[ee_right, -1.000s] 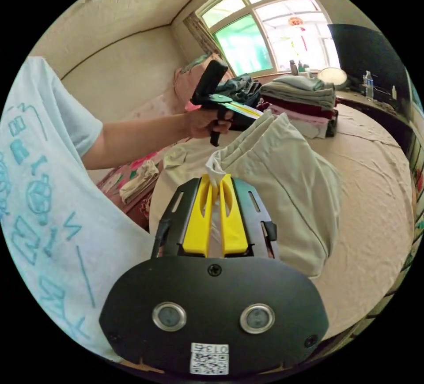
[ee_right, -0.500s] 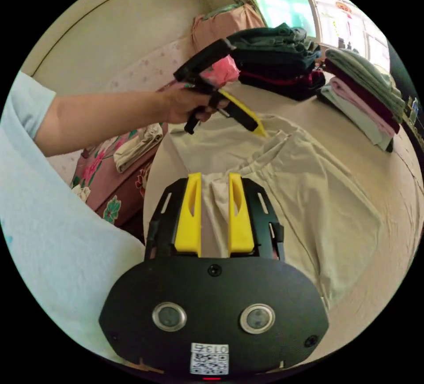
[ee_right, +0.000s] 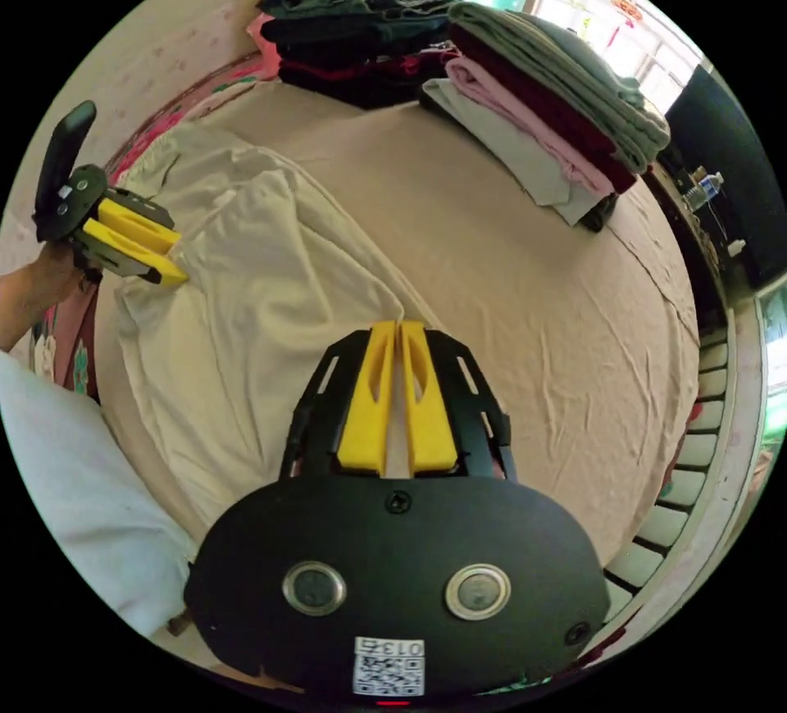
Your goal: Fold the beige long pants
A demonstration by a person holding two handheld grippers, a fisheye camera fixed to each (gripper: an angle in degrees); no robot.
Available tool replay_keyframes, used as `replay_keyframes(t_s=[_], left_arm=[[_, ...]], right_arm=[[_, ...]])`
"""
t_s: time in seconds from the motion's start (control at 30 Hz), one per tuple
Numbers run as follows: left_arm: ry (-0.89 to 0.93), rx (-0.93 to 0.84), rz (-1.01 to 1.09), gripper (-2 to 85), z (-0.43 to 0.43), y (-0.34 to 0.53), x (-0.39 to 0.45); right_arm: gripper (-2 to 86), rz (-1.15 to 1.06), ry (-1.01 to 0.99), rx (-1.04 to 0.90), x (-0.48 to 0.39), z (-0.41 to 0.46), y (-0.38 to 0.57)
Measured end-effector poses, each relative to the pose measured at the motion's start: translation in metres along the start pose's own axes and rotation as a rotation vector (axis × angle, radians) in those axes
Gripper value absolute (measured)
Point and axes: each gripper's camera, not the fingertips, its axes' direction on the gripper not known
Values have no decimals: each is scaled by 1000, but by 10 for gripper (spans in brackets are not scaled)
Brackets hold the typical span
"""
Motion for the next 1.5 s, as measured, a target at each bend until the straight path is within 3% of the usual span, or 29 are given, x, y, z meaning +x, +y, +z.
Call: replay_keyframes(t_s=[0.13, 0.23, 0.3, 0.5, 0.7, 0.77, 0.83, 1.1, 1.23, 1.33, 1.4, 1.5], left_arm=[[-166, 176, 105, 46, -48, 4, 17], [-37, 95, 81, 66, -31, 15, 0], [21, 40, 21, 87, -29, 25, -9], [1, 148, -39, 112, -88, 44, 6], [33, -44, 78, 93, -57, 29, 53], [-39, -72, 63, 40, -50, 30, 59], [2, -70, 58, 20, -60, 27, 62], [23, 39, 74, 16, -132, 42, 93], [45, -112, 32, 44, -96, 56, 85], [70, 18, -51, 43, -127, 63, 83], [4, 103, -10, 29, -152, 59, 95], [-66, 159, 131, 11, -160, 31, 124]], right_arm=[[22, 108, -16, 112, 11, -21, -2], [32, 121, -56, 35, 8, -7, -1], [51, 160, -32, 117, 1, -26, 10], [82, 1, -100, 185, -65, -67, 51], [58, -247, -88, 57, -137, -41, 68], [32, -247, -62, 32, -142, -27, 66], [16, -215, -56, 13, -140, -21, 61], [5, -166, -60, 147, -137, -58, 68], [6, -205, -96, 47, -151, -29, 67], [4, -149, -113, 105, -147, -48, 59], [2, -52, -91, 235, -129, -69, 55], [1, 24, 65, 228, -107, -58, 31]])
